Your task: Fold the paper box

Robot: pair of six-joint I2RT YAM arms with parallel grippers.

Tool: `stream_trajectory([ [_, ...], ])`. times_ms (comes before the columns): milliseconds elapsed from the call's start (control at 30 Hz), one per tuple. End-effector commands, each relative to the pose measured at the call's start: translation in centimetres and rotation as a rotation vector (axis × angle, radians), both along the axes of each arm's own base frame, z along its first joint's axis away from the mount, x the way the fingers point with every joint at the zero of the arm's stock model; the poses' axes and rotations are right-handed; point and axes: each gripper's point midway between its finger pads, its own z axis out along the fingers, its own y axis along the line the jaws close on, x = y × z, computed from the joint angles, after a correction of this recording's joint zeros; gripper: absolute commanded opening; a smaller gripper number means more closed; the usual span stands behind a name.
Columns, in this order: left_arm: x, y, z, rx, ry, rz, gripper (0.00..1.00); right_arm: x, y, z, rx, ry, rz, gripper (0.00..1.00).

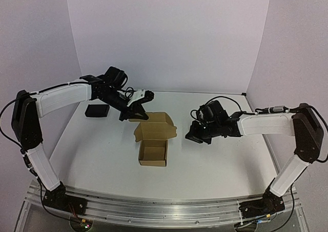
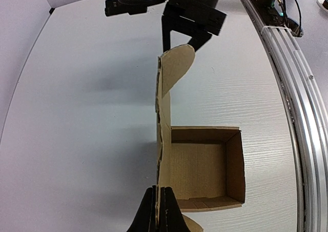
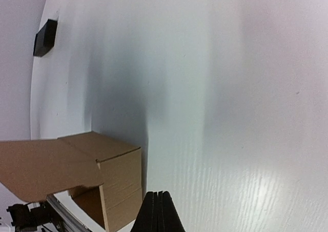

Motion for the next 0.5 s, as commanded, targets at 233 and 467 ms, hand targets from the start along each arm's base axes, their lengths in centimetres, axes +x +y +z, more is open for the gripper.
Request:
stream_trajectory([
  [233, -0.5, -0.1, 2.4, -0.056, -0.061, -0.023, 0.00, 3.4, 6.5, 3.6, 0.112, -0.086, 0.165, 0.00],
  [467, 2.1, -0.2, 2.6, -0.048, -0.117, 0.097, 0.00, 0.2, 7.2, 3.6, 0.145, -0.038, 0.158, 0.00],
])
